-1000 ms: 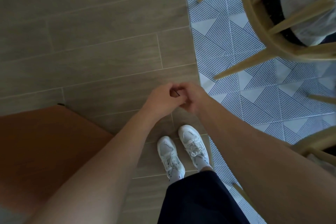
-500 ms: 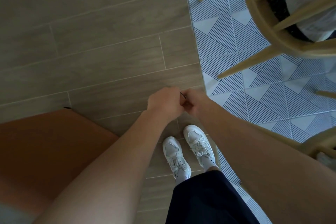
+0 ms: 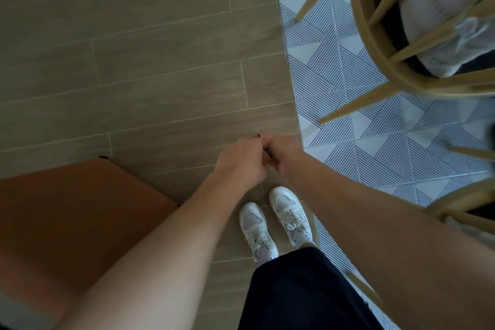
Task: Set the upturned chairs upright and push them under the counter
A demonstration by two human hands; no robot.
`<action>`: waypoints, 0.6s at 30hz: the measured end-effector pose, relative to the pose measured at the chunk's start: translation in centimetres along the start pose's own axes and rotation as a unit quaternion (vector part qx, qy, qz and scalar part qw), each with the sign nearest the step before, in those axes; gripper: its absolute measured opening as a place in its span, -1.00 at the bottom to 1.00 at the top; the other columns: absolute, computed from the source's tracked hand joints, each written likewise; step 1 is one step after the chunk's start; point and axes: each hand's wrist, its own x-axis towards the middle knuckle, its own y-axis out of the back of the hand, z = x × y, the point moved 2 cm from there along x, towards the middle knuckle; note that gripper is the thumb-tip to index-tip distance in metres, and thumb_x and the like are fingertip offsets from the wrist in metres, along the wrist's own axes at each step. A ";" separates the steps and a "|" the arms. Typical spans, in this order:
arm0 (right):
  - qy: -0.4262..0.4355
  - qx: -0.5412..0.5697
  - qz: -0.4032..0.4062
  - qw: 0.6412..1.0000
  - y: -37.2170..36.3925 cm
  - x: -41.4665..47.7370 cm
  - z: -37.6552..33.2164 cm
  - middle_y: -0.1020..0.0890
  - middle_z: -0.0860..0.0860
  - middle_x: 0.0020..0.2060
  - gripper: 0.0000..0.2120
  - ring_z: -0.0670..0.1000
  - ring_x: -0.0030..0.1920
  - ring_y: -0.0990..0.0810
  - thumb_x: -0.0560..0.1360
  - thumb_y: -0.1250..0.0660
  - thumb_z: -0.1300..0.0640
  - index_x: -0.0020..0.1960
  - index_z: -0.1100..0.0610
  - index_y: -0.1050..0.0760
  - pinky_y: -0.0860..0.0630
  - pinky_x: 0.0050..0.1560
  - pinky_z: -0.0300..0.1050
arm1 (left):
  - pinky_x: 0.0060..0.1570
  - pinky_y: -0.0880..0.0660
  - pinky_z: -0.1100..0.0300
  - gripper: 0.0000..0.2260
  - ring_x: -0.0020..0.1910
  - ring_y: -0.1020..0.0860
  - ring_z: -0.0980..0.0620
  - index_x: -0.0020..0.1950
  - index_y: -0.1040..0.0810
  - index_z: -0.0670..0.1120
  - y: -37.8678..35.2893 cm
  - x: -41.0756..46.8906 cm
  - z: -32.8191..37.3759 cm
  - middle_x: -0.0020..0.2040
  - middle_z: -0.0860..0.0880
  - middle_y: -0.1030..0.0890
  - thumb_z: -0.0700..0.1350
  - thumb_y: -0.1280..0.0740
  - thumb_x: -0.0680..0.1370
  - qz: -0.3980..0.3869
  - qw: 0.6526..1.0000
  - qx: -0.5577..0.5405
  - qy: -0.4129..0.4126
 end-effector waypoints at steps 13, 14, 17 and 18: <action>0.061 0.027 -0.037 0.997 -4.7 -12.5 0.3 -0.53 0.11 -0.26 -0.69 -0.01 -0.37 -0.49 0.48 -0.21 0.51 0.08 0.21 -0.53 -0.48 -0.52 -0.26 | -0.25 -0.35 0.14 -0.73 -0.05 -0.57 -0.18 -0.35 -0.29 0.01 6.9 -12.1 -3.8 -0.25 -0.03 -0.50 -0.15 -0.36 0.43 0.074 0.993 -0.084 0.027; 0.072 0.014 -0.038 0.997 -5.2 -13.7 0.4 -0.53 0.12 -0.26 -0.70 0.00 -0.37 -0.49 0.47 -0.21 0.53 0.05 0.22 -0.54 -0.50 -0.46 -0.22 | -0.26 -0.34 0.15 -0.73 -0.08 -0.57 -0.18 -0.36 -0.29 0.01 7.4 -13.3 -4.3 -0.30 0.00 -0.47 -0.15 -0.37 0.42 0.084 0.992 -0.091 0.030; 0.092 -0.007 -0.025 0.995 -6.7 -17.3 1.5 -0.61 0.14 -0.17 -0.64 0.05 -0.26 -0.58 0.44 -0.27 0.50 0.15 0.21 -0.55 -0.60 -0.10 -0.03 | -0.32 -0.33 0.15 -0.78 -0.16 -0.56 -0.16 -0.35 -0.34 -0.01 8.4 -17.2 -5.9 -0.34 0.03 -0.47 -0.14 -0.38 0.38 0.113 0.986 -0.117 0.030; 0.096 -0.004 -0.025 0.995 -6.9 -18.2 1.8 -0.62 0.14 -0.15 -0.61 0.07 -0.23 -0.60 0.44 -0.28 0.49 0.19 0.20 -0.53 -0.61 -0.03 -0.01 | -0.33 -0.34 0.15 -0.80 -0.17 -0.56 -0.16 -0.33 -0.36 -0.02 8.6 -18.2 -6.3 -0.32 0.02 -0.50 -0.14 -0.38 0.38 0.120 0.985 -0.123 0.030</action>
